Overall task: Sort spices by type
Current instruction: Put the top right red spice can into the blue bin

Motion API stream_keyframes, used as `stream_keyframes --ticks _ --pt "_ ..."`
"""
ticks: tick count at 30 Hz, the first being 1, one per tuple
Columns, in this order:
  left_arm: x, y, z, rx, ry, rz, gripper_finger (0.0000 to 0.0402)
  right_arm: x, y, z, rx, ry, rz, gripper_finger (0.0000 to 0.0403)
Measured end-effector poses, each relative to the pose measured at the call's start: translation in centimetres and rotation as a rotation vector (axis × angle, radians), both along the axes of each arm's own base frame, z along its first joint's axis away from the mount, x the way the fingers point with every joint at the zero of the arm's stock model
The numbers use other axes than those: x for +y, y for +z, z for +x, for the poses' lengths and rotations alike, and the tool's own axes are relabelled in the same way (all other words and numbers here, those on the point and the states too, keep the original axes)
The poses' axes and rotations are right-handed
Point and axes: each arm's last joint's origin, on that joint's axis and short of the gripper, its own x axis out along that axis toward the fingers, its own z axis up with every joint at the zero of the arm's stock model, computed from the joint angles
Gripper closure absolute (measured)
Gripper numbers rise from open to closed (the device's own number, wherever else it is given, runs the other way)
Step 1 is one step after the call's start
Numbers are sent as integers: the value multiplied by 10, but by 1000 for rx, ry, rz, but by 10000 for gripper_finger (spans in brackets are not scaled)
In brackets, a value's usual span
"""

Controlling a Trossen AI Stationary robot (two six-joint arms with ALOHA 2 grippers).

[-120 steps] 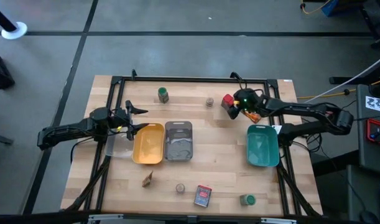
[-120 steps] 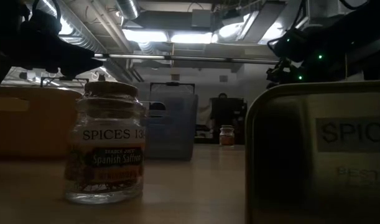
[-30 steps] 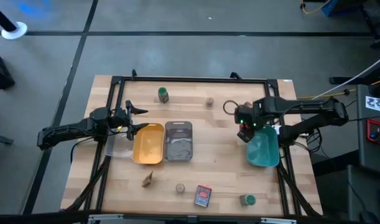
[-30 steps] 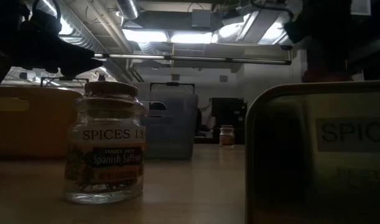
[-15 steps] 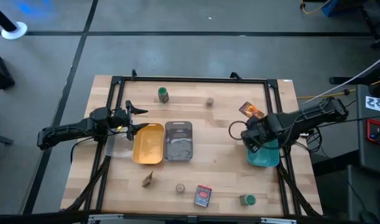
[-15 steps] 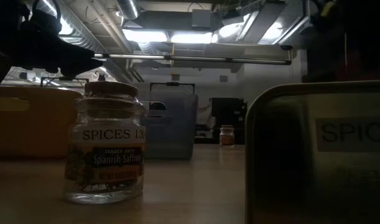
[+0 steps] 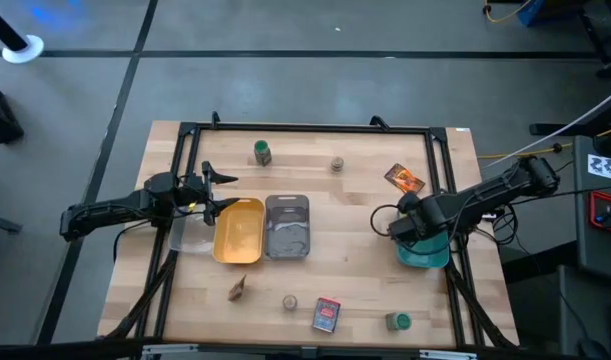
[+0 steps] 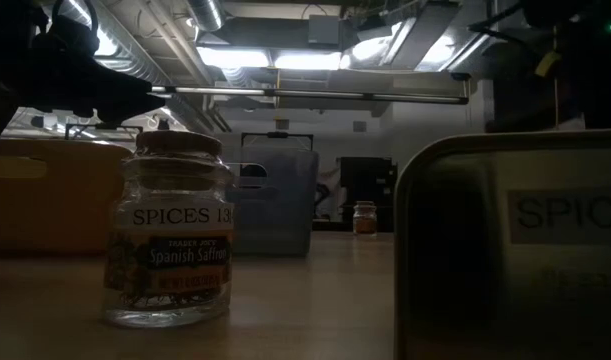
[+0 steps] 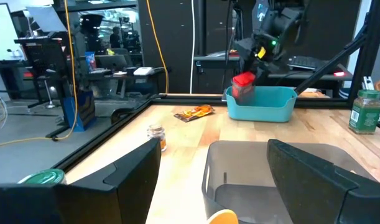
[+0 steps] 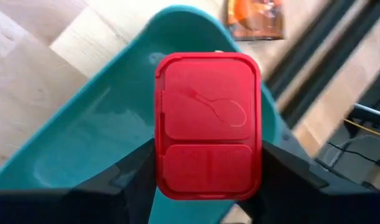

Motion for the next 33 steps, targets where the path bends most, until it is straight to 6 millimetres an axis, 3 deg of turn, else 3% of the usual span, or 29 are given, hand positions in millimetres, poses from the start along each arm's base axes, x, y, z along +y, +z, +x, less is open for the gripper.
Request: stream_keyframes --ticks 15,33 --pt "0 0 0 0 0 0 123 -1 -32 -5 17 45 37 164" --pt "0 0 0 0 0 0 123 -1 -34 -6 22 46 44 162"
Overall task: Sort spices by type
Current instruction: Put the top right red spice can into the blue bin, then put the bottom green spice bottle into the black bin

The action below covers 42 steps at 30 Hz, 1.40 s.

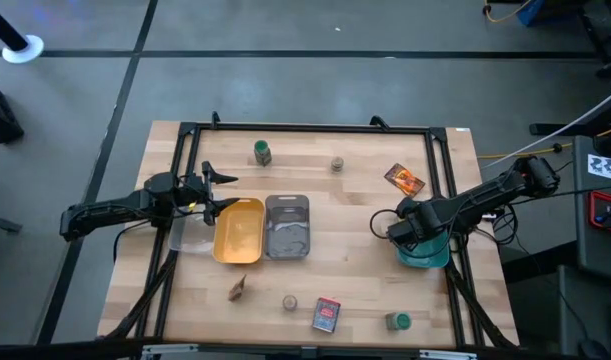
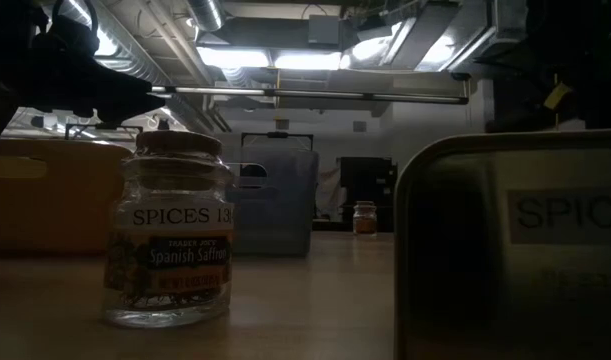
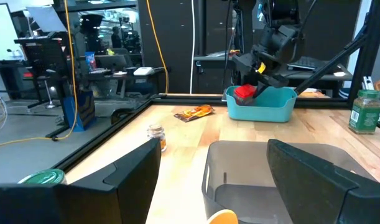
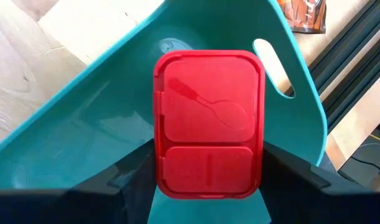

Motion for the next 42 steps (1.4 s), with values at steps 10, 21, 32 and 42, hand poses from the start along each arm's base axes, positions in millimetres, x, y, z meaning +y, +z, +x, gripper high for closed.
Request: stream_keyframes --ticks 10,21,32,42 --pt "0 0 0 0 0 0 123 1 0 0 12 -9 31 160" --pt "0 0 0 0 0 0 123 1 0 -1 25 -7 47 97" --pt "0 0 0 0 0 0 123 1 27 -3 112 21 44 93" --pt "0 0 0 0 0 0 123 8 65 15 -52 30 113 93"
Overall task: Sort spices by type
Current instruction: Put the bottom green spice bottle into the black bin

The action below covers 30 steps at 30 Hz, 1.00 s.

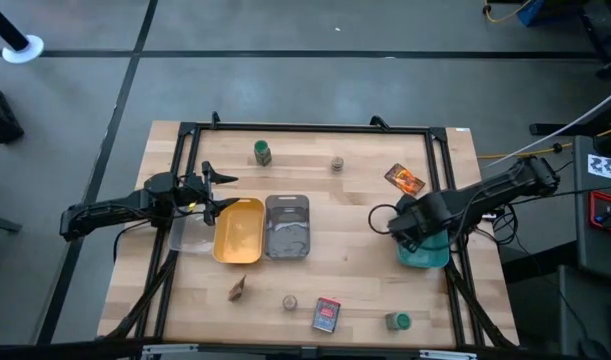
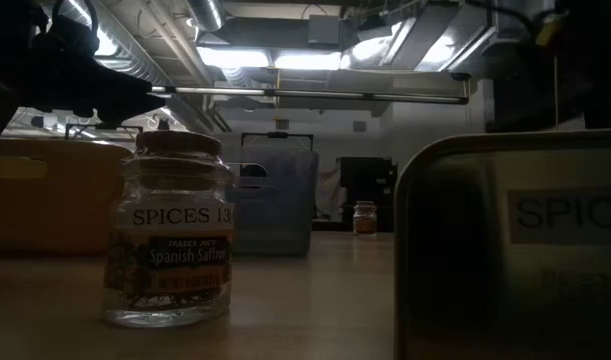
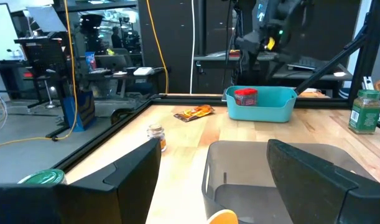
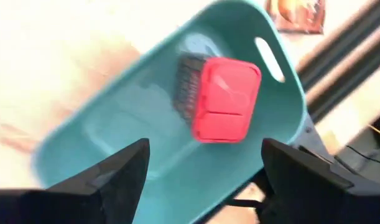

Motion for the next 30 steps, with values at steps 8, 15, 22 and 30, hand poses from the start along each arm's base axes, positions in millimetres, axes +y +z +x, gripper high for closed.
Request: stream_keyframes --ticks 8,15,22,30 --pt "0 0 0 5 0 24 123 15 17 39 -418 2 165 93" --pt "0 0 0 1 0 6 123 28 23 70 -666 73 298 93" --pt "0 1 0 -25 -2 -45 123 33 3 84 -597 113 278 93" --pt "0 15 -1 -157 -4 -11 123 44 -28 110 -553 190 290 93"
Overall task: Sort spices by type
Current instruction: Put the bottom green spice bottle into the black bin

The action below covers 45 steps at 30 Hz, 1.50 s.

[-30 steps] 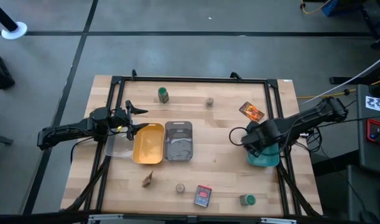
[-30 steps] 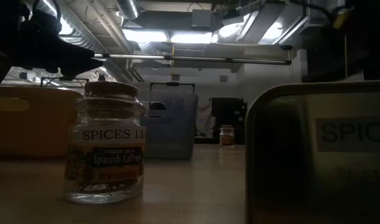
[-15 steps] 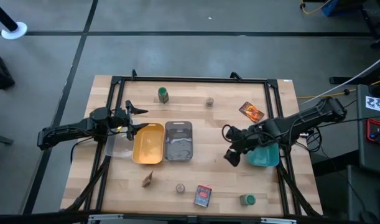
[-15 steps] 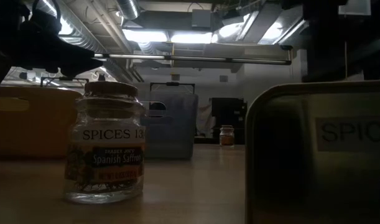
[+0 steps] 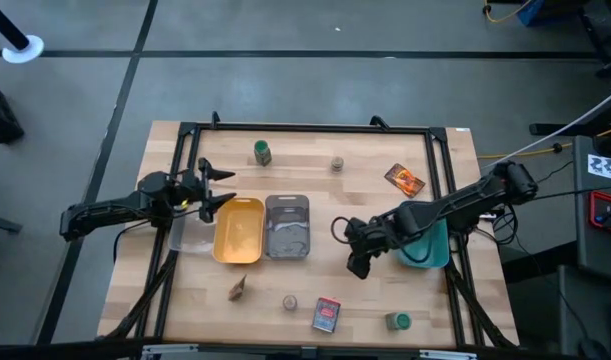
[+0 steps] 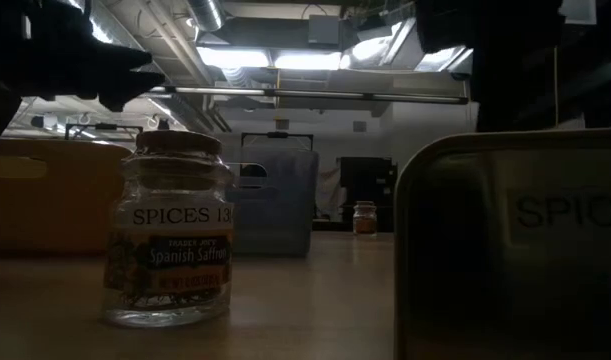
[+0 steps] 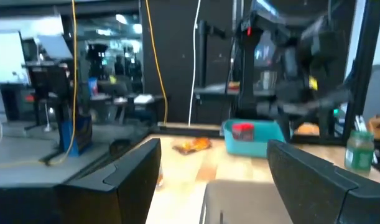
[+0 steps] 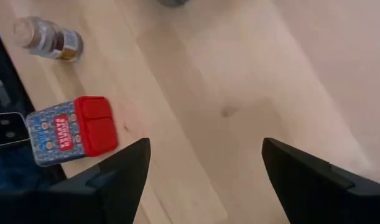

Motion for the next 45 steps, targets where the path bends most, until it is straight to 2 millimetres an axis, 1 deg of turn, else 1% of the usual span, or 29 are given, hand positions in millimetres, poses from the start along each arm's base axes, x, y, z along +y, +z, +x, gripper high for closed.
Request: stream_keyframes --ticks 4,7,12,17,20,22,26,29,32,34,40,45 --pt "0 1 0 -15 0 3 123 7 -9 11 -10 49 84 93" --pt "0 1 0 -15 -1 -2 123 17 -10 11 -2 71 153 93" --pt "0 0 0 -3 -1 -6 123 40 -10 0 51 27 221 93" --pt "0 -1 0 10 -1 -9 123 69 -9 -17 156 -41 338 93" --pt "0 -2 0 20 -1 -11 123 81 -8 -26 207 -89 370 93" --pt "0 -3 0 28 -1 -13 123 88 -4 -30 227 -106 378 93" --pt "0 -3 0 29 -1 -13 123 93 9 -35 290 -173 374 93" --pt "0 -3 0 28 -1 -13 123 92 25 -35 321 -222 373 93" --pt "0 -3 0 28 -1 -13 123 92 37 -38 359 -304 370 93" --pt "0 -3 0 28 -1 -13 123 95 42 -40 376 -361 389 93" --pt "0 -3 0 28 -1 -13 123 111 38 -52 501 -547 440 93" --pt "0 -3 0 33 1 1 123 125 32 -62 573 -666 437 93"
